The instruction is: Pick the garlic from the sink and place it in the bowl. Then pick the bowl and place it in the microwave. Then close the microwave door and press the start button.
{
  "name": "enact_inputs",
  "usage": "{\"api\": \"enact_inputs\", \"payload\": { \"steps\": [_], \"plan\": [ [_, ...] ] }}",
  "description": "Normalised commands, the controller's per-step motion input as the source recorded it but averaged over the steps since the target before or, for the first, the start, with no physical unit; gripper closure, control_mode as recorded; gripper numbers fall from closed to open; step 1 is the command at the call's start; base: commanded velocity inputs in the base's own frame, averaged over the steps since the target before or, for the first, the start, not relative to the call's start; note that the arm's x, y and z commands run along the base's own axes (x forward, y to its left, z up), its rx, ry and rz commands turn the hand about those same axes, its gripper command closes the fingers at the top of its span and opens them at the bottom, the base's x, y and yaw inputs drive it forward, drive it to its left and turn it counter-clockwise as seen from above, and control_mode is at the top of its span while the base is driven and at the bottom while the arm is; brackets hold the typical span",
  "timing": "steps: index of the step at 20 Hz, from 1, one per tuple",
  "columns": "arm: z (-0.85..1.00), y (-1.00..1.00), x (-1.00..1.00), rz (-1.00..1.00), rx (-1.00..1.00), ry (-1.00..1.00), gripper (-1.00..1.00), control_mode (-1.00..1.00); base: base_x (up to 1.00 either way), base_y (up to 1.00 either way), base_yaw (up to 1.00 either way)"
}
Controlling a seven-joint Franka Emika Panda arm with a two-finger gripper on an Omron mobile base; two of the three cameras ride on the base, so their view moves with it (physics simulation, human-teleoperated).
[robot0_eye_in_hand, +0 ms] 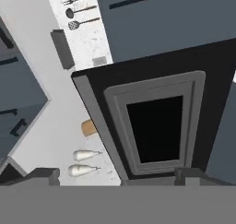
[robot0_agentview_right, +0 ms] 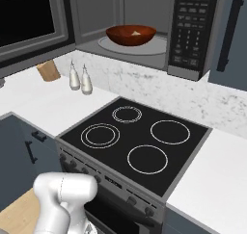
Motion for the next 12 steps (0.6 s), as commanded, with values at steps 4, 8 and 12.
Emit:
{"api": "enact_inputs", "payload": {
  "steps": [4, 8, 12],
  "plan": [
    [0.00, 0.73, -0.67, 0.13, 0.02, 0.00, -1.00, -1.00, 0.00, 0.00, 0.00],
    [0.00, 0.51, -0.55, 0.10, 0.07, 0.01, -1.00, -1.00, 0.00, 0.00, 0.00],
    [0.00, 0.77, -0.08, 0.02, 0.01, 0.00, -1.00, -1.00, 0.00, 0.00, 0.00]
  ]
}}
